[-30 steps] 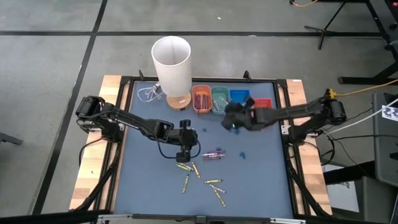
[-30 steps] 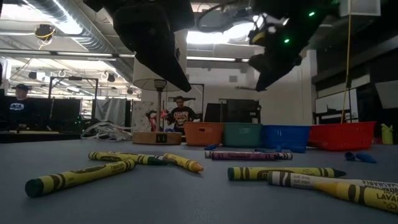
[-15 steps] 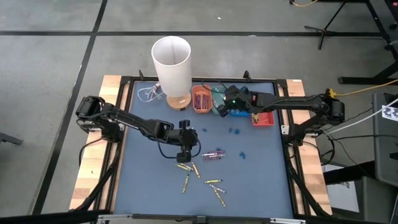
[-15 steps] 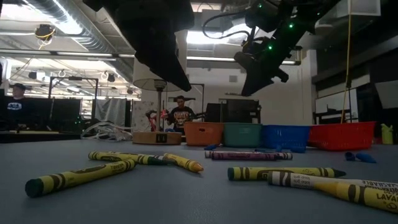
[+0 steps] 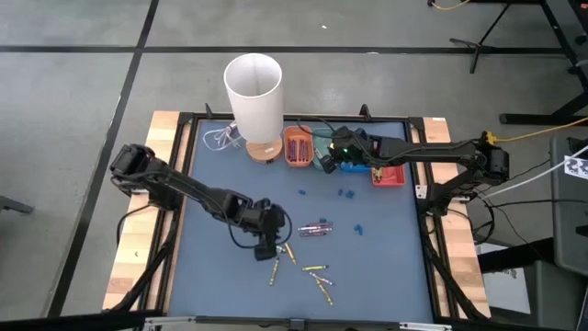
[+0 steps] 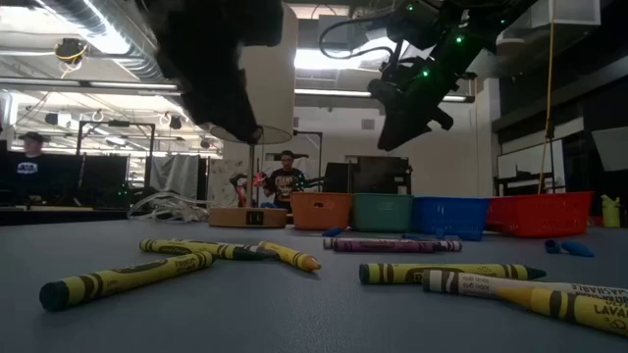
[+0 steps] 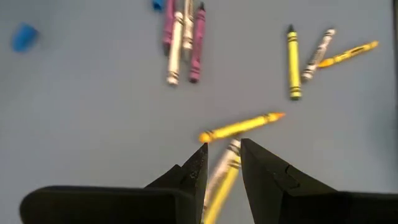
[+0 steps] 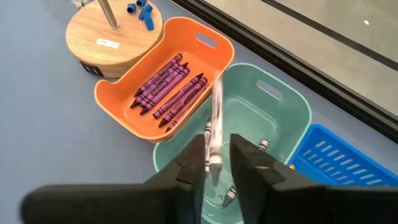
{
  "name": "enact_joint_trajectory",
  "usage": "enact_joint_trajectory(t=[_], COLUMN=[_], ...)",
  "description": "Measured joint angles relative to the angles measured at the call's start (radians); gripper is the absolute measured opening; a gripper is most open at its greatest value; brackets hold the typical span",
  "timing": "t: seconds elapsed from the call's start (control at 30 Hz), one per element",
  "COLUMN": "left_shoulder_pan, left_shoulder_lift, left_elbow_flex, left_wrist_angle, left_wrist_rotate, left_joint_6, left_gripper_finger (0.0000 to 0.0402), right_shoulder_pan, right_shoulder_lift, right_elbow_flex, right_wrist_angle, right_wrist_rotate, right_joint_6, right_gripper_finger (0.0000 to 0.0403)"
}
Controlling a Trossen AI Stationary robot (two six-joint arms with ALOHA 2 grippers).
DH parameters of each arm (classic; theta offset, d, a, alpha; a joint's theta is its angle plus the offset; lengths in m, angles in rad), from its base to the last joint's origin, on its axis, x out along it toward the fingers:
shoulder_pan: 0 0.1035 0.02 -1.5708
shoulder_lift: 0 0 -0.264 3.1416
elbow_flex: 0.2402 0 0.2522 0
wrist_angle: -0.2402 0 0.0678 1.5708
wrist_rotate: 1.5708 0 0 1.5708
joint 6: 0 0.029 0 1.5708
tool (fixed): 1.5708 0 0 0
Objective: Sort crayons
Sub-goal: Put the gray crayon into the green bin, then put the green crayon into the orange bin
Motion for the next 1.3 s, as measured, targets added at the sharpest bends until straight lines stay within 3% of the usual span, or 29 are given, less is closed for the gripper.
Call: enact_joint_trajectory(t=[0.23, 0.43, 0.73, 0.9, 1.3], left_shoulder_pan=[-0.117, -0.219, -0.318, -0.338, -0.344], left_shoulder_lift=[0.016, 0.03, 0.125, 0.206, 0.225], left_elbow_flex=[0.0, 0.001, 0.0, 0.0, -0.001], left_wrist_angle=[0.018, 0.071, 0.271, 0.37, 0.271], left_wrist_rotate=[-0.016, -0.15, -0.278, -0.292, -0.329], left_joint_6=[-0.292, -0.513, -0.538, -0.543, -0.754], left_gripper_finger=[0.008, 0.008, 0.008, 0.008, 0.008], right_shoulder_pan=[0.001, 0.002, 0.002, 0.003, 0.002], right_shoulder_lift=[0.0, 0.0, 0.0, 0.0, 0.0], right_elbow_flex=[0.0, 0.0, 0.001, 0.001, 0.001], right_wrist_angle=[0.002, -0.023, -0.03, -0.034, -0.033], right_wrist_rotate=[0.0, 0.0, 0.0, 0.0, 0.0], right_joint_6=[0.0, -0.037, -0.063, -0.063, -0.063], right_gripper_finger=[0.0126, 0.0135, 0.0136, 0.0136, 0.0136])
